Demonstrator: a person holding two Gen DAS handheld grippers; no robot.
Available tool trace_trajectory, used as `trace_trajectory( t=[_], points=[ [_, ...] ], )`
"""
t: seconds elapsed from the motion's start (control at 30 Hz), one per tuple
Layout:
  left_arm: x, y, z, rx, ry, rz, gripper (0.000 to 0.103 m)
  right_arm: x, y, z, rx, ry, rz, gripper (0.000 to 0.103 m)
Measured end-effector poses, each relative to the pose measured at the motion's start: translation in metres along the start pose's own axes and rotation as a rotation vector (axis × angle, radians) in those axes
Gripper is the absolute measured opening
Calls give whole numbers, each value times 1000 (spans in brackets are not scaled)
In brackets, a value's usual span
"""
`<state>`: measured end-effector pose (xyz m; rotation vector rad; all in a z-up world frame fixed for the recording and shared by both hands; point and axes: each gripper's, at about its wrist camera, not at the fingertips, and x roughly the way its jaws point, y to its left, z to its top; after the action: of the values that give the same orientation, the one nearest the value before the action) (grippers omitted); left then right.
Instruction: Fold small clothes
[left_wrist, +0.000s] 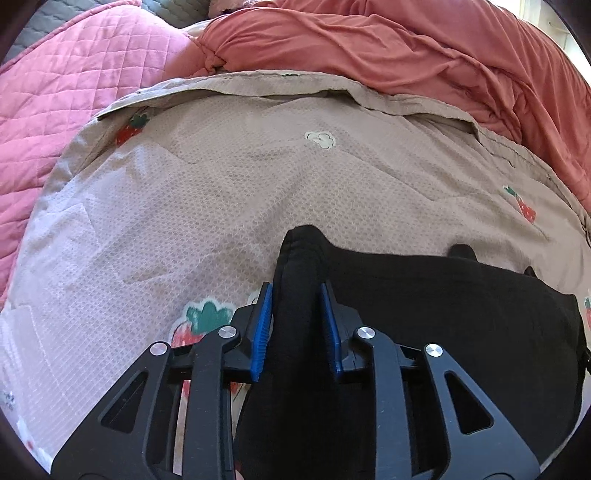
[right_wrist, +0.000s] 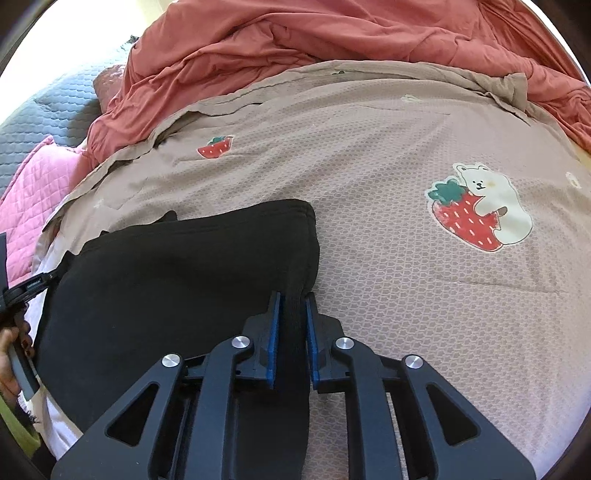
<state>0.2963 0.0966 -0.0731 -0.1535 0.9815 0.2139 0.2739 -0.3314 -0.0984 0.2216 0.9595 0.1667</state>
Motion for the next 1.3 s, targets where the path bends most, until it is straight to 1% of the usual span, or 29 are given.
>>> trace_trajectory(
  t=[0.03,0.1,0.27,0.33,0.37,0.53,0.6,0.77,0.83,1.0,1.1,1.17,1.2,1.23,1.27,1.3],
  points=[
    [-1,0,0,-2,2,-2,20,0,-1,0,3,2,0,16],
    [-4,0,0,2,4,2,26,-1,-3,0,15,5,4,22],
    [-17,2,-3,10,-2,4,34,-5,-2,1,21,4,11,24],
    [-23,2,-4,16,-9,2,37,-7,-2,1,24,2,10,28],
    [-25,2,-4,20,-13,3,38,-8,-2,1,28,2,12,31],
    [-41,2,-8,34,-34,-6,45,-19,0,3,34,-25,31,37],
    [-48,2,-10,32,-41,-15,48,-24,3,3,21,-41,33,41],
    [-63,6,-18,44,-42,-19,49,-32,15,0,-35,-59,29,42],
    [-68,9,-21,39,-42,-25,56,-36,19,-2,-58,-66,26,45],
    [-84,18,-31,25,-46,-36,59,-46,26,-7,-100,-93,13,48],
    [-93,26,-39,8,-47,-48,62,-53,23,-10,-90,-100,9,48],
    [-100,33,-46,-10,-55,-61,62,-59,19,-12,-69,-107,10,48],
    [-104,36,-48,-18,-68,-72,63,-61,17,-13,-57,-110,10,48],
    [-111,41,-52,-33,-89,-96,67,-65,14,-14,-40,-115,12,48],
    [-116,47,-57,-51,-99,-120,68,-69,9,-15,-17,-121,15,48],
    [-118,50,-59,-62,-103,-125,68,-73,6,-16,0,-125,18,48]
  ],
)
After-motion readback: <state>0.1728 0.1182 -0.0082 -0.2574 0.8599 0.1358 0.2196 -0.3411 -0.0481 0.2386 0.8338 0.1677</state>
